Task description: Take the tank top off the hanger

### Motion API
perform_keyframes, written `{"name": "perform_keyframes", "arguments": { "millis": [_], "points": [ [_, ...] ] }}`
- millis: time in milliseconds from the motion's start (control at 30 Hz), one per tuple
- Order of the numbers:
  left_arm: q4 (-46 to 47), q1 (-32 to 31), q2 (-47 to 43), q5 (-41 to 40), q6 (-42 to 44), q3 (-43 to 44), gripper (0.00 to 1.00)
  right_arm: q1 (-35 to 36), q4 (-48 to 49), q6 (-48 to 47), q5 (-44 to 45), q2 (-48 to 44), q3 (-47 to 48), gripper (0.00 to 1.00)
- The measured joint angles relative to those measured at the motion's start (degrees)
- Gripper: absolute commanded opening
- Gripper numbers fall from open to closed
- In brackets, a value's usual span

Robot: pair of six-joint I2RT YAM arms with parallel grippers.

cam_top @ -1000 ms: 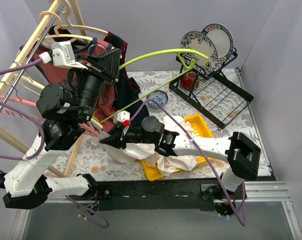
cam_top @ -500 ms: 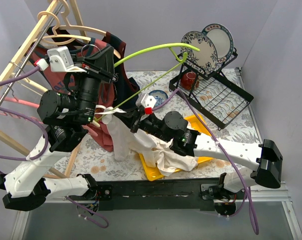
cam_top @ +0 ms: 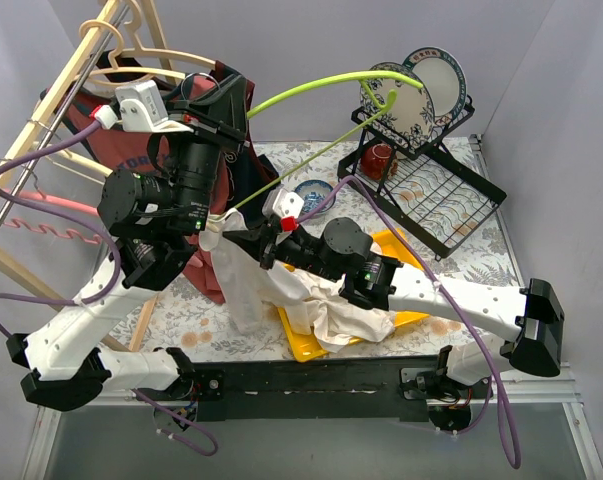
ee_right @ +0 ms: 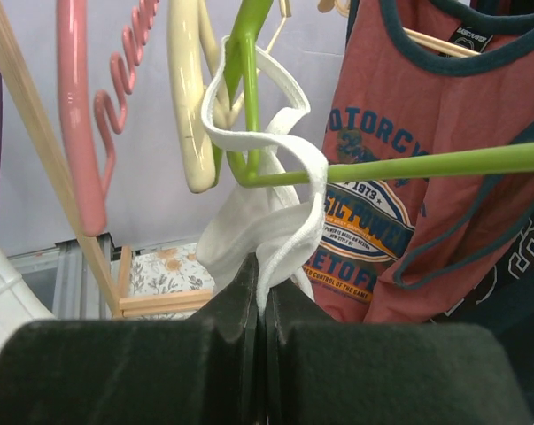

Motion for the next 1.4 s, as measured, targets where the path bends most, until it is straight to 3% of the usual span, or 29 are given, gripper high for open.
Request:
{"name": "perform_keyframes", "arguments": {
  "millis": [233, 500, 800, 1400],
  "points": [
    [-0.81, 0.00, 0.46, 0.02, -1.31, 1.40, 0.00, 0.00, -1.90, -0.57, -1.97, 0.00, 1.22, 0.01],
    [-13.00, -0.02, 0.98, -2.19, -4.55, 9.49, 0.00, 0.00, -2.84, -0.90, -3.43, 0.00, 1.22, 0.01],
    [-25.79, -0.04, 1.05, -0.07, -2.54, 15.76, 0.00, 0.00, -3.80, -0.61, -5.25, 0.94, 2.03, 0.01],
    [-33.70, -0.04, -5.01, 12.74, 10.97, 9.73, 0.00, 0.00, -5.11, 1.14, -8.22, 2.95, 3.72, 0.01]
  ]
}}
